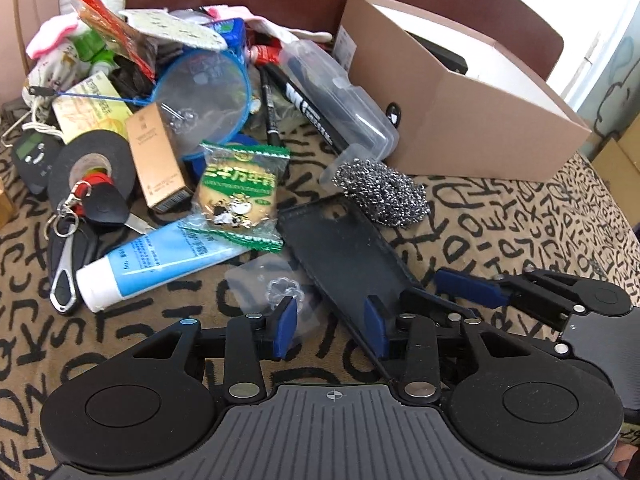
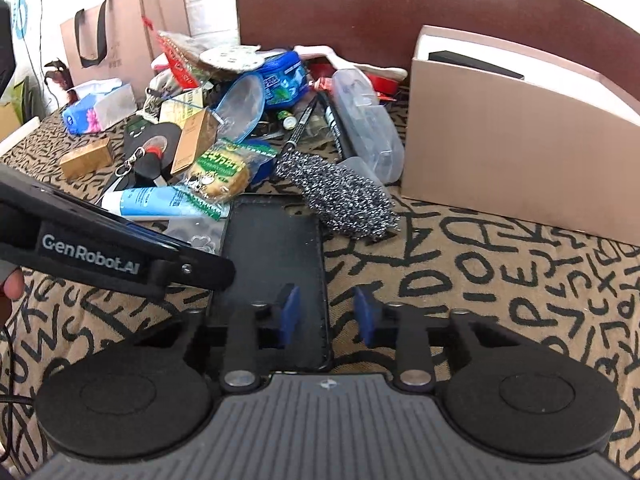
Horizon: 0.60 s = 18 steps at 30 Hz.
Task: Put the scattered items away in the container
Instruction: 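Close the left gripper on the black phone case edge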
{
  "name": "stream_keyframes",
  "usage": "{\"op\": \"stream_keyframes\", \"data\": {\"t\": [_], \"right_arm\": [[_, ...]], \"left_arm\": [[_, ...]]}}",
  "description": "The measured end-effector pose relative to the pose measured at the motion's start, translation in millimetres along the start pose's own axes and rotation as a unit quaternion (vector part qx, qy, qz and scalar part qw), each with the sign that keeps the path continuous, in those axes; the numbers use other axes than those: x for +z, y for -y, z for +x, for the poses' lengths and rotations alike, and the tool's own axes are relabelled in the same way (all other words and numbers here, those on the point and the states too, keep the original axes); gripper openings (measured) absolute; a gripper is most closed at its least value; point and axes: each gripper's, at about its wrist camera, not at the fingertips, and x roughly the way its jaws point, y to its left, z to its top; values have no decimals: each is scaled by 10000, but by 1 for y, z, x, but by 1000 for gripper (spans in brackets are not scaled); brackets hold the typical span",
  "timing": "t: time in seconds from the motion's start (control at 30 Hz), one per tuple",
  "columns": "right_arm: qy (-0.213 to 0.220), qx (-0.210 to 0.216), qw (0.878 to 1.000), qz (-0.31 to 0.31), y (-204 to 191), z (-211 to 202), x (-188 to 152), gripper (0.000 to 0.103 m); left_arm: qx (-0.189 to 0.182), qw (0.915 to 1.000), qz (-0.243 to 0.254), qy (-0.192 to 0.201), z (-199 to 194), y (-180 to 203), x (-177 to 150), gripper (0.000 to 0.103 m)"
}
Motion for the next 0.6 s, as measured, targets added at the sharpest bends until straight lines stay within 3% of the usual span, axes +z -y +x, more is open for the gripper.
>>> {"op": "stream_keyframes", "data": {"t": [0.07,0.3,0.37,0.47,0.6], "right_arm": [[-8,94,9999,37,0,1,1,17],[-117,241,9996,78,-3,-2,-1,14],[-185,280,9994,86,-4,-4,-2,9],[-292,428,9986,43,-8,-10,-4,8],[-363,556,9978,42,-12,-15,-8,8]], "left_arm": [[-31,10000,30,-29,2,2,1,44],[5,10000,48,-45,9,4,2,44],[77,9999,73,-49,8,4,2,29],[155,9998,87,-104,4,1,0,15],[132,9996,127,-211,-2,-2,-4,12]]}}
